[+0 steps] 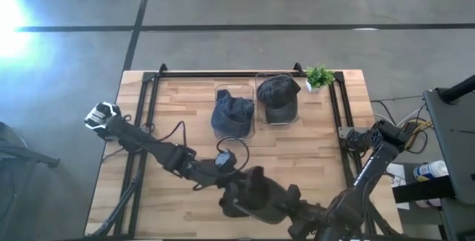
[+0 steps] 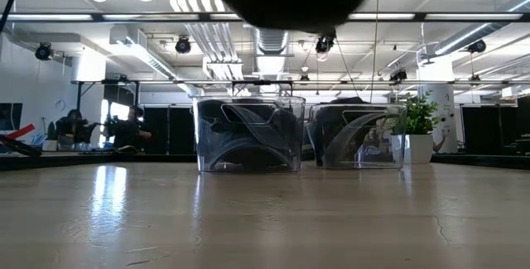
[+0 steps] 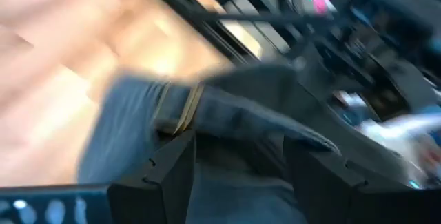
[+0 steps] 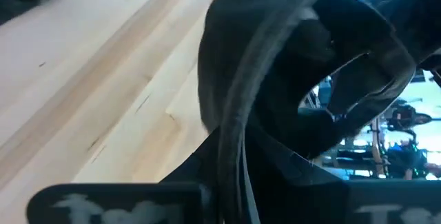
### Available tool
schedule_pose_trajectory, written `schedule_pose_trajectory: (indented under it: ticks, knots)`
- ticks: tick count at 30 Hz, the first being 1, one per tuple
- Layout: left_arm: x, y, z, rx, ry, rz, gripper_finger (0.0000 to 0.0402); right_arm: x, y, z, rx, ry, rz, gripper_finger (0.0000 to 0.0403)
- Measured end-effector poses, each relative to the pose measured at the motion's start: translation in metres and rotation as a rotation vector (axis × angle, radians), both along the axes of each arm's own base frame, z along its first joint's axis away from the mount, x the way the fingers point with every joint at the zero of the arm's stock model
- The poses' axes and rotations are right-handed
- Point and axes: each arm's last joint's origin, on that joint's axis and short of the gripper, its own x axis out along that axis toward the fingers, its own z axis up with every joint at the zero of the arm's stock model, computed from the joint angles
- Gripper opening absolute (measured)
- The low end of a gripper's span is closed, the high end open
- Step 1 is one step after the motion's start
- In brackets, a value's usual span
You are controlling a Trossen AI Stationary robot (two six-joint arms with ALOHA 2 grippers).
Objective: Pick & Place hat
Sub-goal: Put the black cap into the right transparent bin
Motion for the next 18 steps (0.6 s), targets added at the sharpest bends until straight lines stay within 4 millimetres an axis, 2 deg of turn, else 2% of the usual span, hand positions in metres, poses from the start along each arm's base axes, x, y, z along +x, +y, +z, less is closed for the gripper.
schedule_pose_trajectory:
  ticks: [3,6,10,14,18]
  knots:
    - [-0.001,0.0,-0.004,-0.047,0.062,-0.063,0.0213,-0.001,0.0,0.0,-0.003,-0.011,-0.007,0.0046]
    - [-0.002,0.0,-0.016,-0.017,0.143,-0.053,0.0213,-0.002,0.001,0.001,-0.038,-0.025,0.002,0.0046]
    - [0.005,0.0,-0.026,0.007,0.162,-0.03,0.0213,0.0,-0.001,-0.002,-0.067,0.004,0.027,0.0046]
    - [0.005,0.004,-0.036,0.1,0.224,-0.047,0.0213,-0.001,-0.002,-0.007,-0.057,0.01,0.013,0.0046]
    - [-0.001,0.01,-0.028,0.151,0.221,-0.029,0.0213,-0.008,0.001,-0.017,0.018,0.02,-0.022,0.0046]
